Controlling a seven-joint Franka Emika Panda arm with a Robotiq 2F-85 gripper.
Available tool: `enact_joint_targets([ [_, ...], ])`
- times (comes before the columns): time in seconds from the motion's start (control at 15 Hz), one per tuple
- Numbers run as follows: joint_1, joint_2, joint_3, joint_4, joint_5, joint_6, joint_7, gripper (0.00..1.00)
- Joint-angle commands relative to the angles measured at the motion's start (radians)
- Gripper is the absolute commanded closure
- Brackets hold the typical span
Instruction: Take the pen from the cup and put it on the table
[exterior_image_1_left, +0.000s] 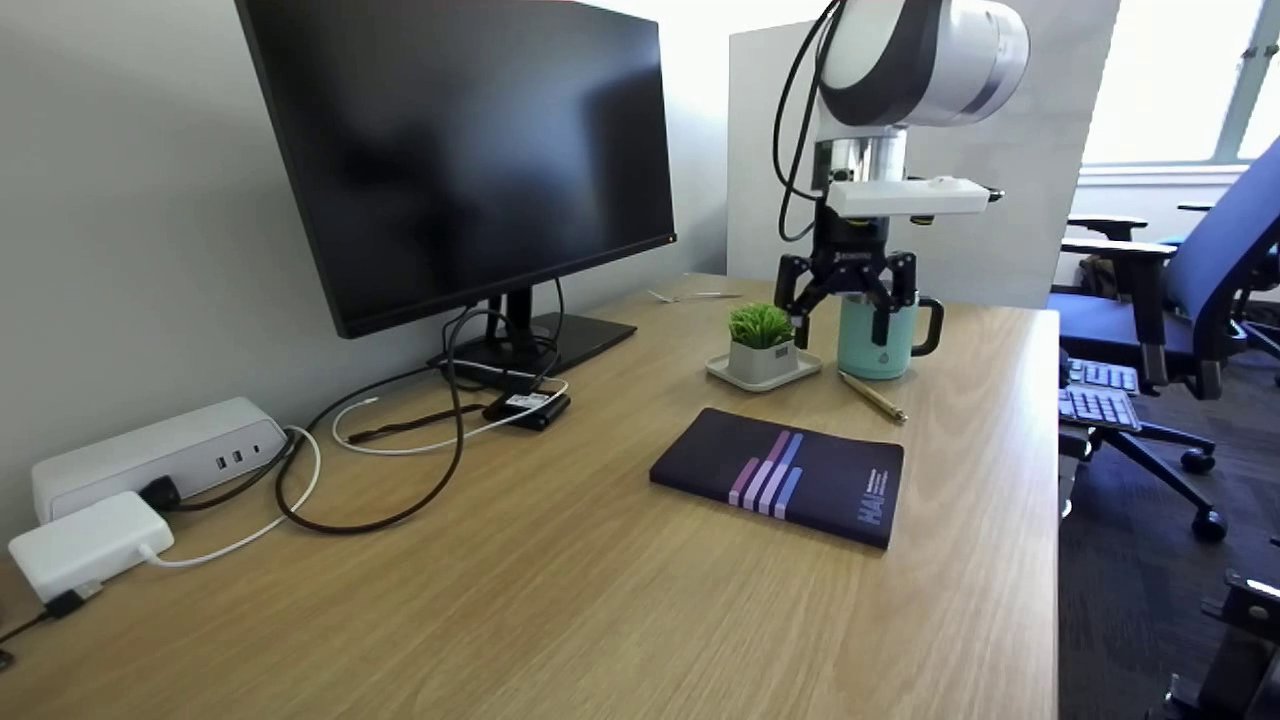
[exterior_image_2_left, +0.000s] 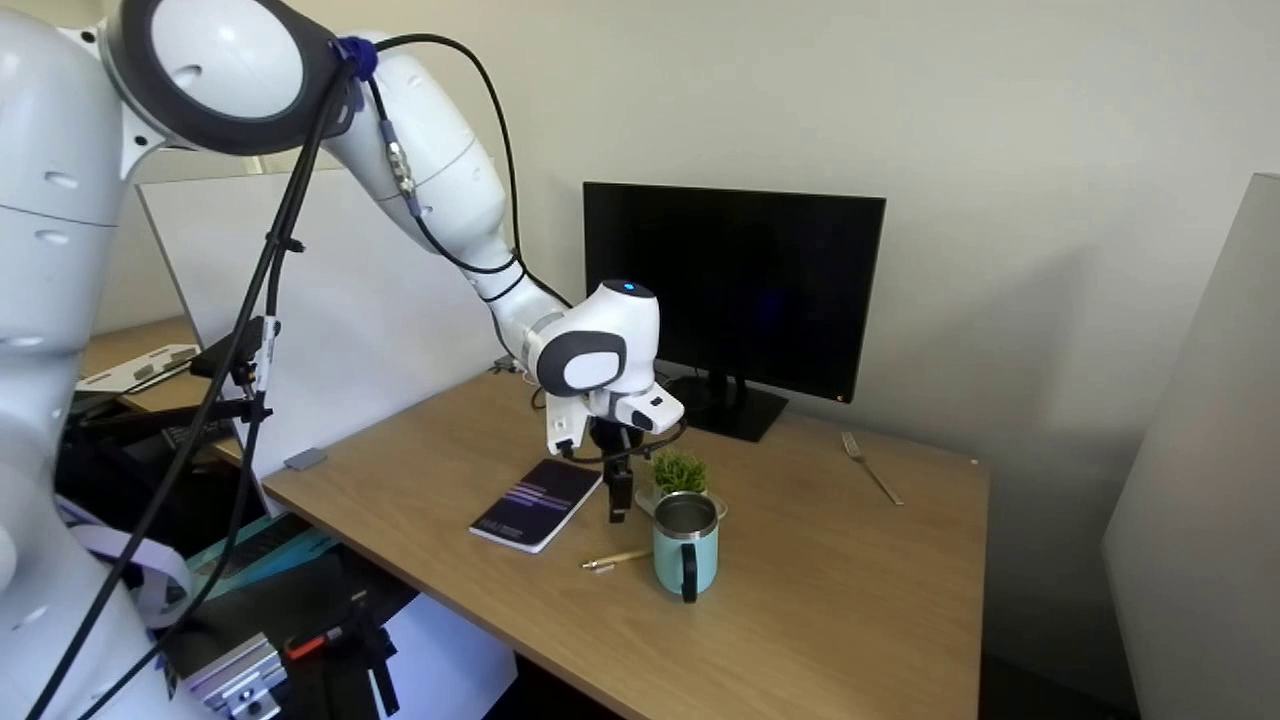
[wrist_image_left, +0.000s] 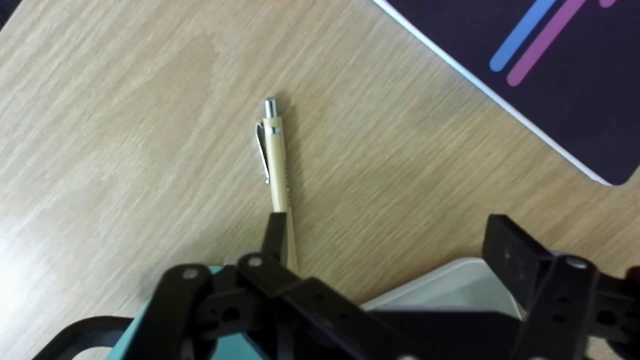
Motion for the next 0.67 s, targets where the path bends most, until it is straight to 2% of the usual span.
enact_joint_targets([
  [0.0, 0.024, -0.055, -0.025, 0.000, -0.045, -0.059, 0.053, 0.00],
  [0.27, -0.003, -0.124, 0.005, -0.010, -0.068, -0.141, -0.044, 0.00],
  [0.6, -0.006, -0.176, 0.008, -0.016, -0.125, -0.232, -0.142, 0.00],
])
